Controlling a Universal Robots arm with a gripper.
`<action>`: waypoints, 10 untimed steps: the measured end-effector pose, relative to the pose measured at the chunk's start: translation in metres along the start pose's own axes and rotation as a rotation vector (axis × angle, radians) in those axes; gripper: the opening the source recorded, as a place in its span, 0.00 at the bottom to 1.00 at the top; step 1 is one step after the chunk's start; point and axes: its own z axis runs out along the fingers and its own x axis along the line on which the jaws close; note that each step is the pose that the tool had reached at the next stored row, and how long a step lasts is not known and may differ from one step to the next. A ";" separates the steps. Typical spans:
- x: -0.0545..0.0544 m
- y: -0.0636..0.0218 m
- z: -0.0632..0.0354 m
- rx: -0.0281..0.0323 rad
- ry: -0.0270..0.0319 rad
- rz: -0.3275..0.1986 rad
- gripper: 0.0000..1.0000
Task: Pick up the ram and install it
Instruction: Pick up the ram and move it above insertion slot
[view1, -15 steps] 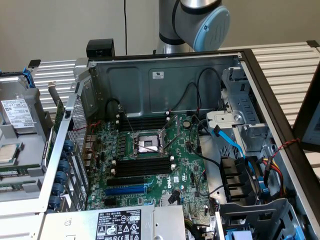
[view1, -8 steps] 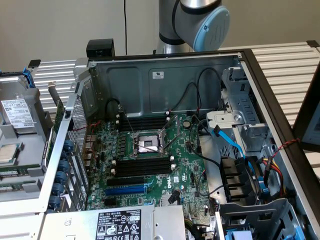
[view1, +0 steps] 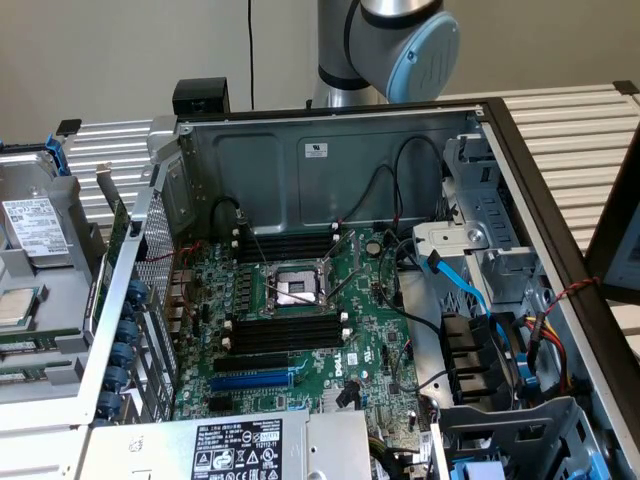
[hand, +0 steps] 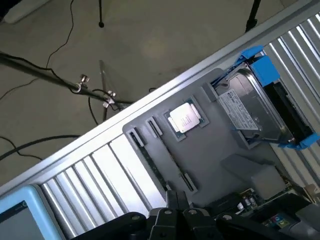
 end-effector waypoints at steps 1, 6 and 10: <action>0.000 0.0000 0.0003 0.0006 0.0004 -0.018 0.10; 0.000 0.0000 0.0013 0.0035 0.0023 -0.109 0.10; 0.000 -0.0001 0.0018 0.0064 0.0036 -0.181 0.10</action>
